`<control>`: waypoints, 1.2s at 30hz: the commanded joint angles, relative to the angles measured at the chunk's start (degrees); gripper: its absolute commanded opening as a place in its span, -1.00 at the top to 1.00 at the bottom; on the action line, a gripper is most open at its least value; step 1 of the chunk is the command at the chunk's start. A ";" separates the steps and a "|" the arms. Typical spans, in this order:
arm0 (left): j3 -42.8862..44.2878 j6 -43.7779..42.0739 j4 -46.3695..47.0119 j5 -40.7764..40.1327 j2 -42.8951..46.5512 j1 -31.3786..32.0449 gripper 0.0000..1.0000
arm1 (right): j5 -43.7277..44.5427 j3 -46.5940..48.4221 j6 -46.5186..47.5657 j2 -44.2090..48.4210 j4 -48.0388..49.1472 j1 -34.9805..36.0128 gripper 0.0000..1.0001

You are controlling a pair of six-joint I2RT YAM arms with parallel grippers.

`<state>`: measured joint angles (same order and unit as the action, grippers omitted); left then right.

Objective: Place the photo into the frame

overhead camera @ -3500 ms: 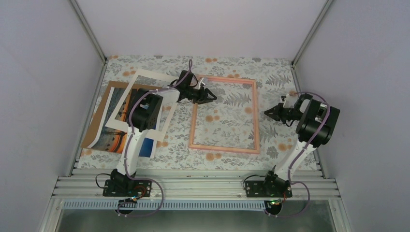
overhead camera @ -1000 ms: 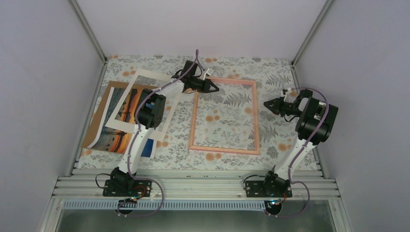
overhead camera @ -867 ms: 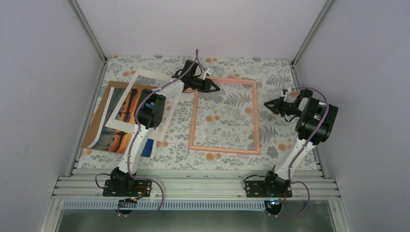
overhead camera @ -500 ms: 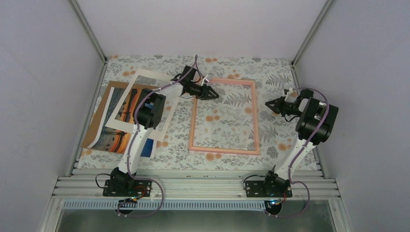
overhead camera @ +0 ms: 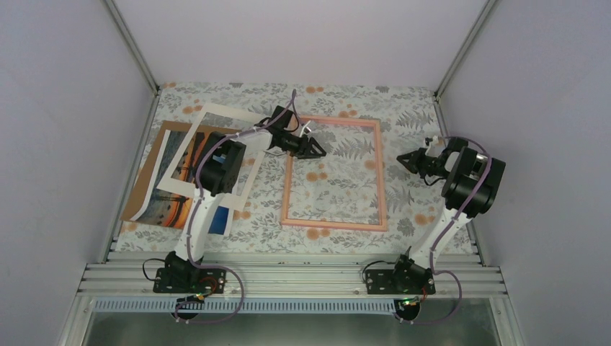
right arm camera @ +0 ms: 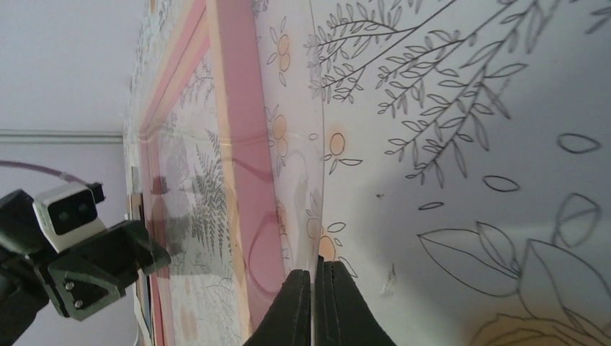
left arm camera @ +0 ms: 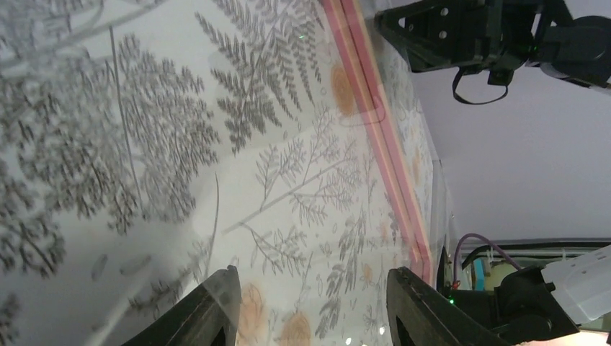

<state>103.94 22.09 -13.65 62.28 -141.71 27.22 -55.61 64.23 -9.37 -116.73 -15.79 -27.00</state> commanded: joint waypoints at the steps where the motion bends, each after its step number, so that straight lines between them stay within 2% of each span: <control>1: -6.05 2.77 7.50 -3.86 5.67 0.73 -0.04 | 2.00 -1.56 -2.62 2.05 2.88 -1.46 0.92; 7: -5.98 6.74 12.14 -4.78 4.34 1.87 0.05 | -0.23 -4.31 -3.24 3.04 4.58 -1.25 0.92; 13: -1.05 7.62 12.20 -4.61 3.32 2.47 0.40 | -2.56 -5.24 -0.38 3.31 3.48 -1.08 0.92; 17: 2.50 3.76 4.06 -5.54 4.39 2.38 0.76 | -2.67 -3.63 1.79 3.63 1.01 -0.50 0.92; 19: 2.09 3.91 0.59 -5.38 5.14 1.91 0.93 | -2.82 -3.31 3.12 4.22 -0.58 0.25 0.78; 23: -4.96 7.71 0.99 -5.13 9.25 0.47 0.95 | -3.01 -3.40 5.58 6.46 -3.08 1.94 0.21; 27: -9.12 9.88 0.81 -7.24 12.57 -0.43 0.95 | -1.06 -3.51 7.31 7.99 -4.73 2.67 -0.12; 29: -10.45 10.62 1.43 -8.76 13.59 -0.57 0.95 | -0.63 -3.37 7.88 7.83 -5.26 2.72 -0.19; 36: -10.22 12.14 2.77 -11.20 11.64 -0.59 0.95 | -0.43 -3.84 8.91 6.10 -7.07 3.16 -0.15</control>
<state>93.27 32.73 -11.66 52.99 -130.69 26.50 -56.23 60.34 -2.59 -110.06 -21.19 -24.38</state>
